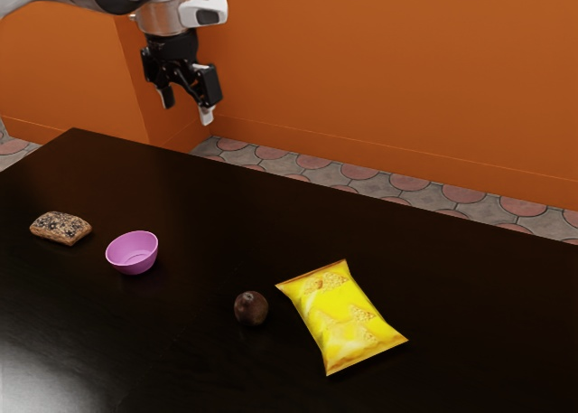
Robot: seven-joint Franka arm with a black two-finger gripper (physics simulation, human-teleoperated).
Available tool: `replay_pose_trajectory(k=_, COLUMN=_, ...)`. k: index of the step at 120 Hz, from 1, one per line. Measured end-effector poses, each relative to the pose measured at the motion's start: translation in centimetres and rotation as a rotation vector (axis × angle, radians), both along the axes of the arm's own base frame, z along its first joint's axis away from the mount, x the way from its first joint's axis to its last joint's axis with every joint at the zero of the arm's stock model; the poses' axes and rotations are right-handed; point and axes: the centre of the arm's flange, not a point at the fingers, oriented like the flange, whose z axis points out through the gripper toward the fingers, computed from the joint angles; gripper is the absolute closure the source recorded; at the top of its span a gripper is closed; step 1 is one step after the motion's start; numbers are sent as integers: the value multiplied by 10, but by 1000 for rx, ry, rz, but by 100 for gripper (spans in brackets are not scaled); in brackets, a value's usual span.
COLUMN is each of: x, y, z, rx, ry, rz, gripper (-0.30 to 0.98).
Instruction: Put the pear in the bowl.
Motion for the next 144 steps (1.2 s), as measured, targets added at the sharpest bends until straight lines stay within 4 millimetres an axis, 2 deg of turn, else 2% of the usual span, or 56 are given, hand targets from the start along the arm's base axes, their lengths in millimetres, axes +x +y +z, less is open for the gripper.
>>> replay_pose_trajectory(k=11, x=0, y=-3, z=-5, rx=-5, ry=8, rz=-11, gripper=0)
replay_pose_trajectory(k=17, x=0, y=-12, z=-20, rx=-7, ry=38, rz=-31, gripper=0)
replay_pose_trajectory(k=21, x=3, y=-22, z=-41, rx=-15, ry=67, rz=-49, gripper=0)
replay_pose_trajectory(k=30, x=16, y=-43, z=-104, rx=-25, ry=133, rz=-75, gripper=0)
replay_pose_trajectory(k=43, x=34, y=-59, z=-182, rx=-34, ry=205, rz=-78, gripper=0)
replay_pose_trajectory(k=54, x=35, y=-68, z=-229, rx=-56, ry=244, rz=-70, gripper=0)
replay_pose_trajectory(k=64, x=23, y=-69, z=-272, rx=-82, ry=279, rz=-30, gripper=0)
replay_pose_trajectory(k=71, x=14, y=-67, z=-294, rx=-90, ry=287, rz=10, gripper=0)
replay_pose_trajectory(k=87, x=0, y=-68, z=-306, rx=-96, ry=252, rz=82, gripper=0)
replay_pose_trajectory(k=98, x=-28, y=-74, z=-309, rx=-74, ry=231, rz=85, gripper=0)
replay_pose_trajectory(k=105, x=-38, y=-82, z=-310, rx=-71, ry=207, rz=85, gripper=0)
replay_pose_trajectory(k=116, x=-42, y=-92, z=-312, rx=-77, ry=161, rz=90, gripper=0)
replay_pose_trajectory(k=127, x=-54, y=-89, z=-329, rx=-85, ry=159, rz=126, gripper=0)
replay_pose_trajectory(k=144, x=-53, y=-88, z=-334, rx=-107, ry=124, rz=170, gripper=0)
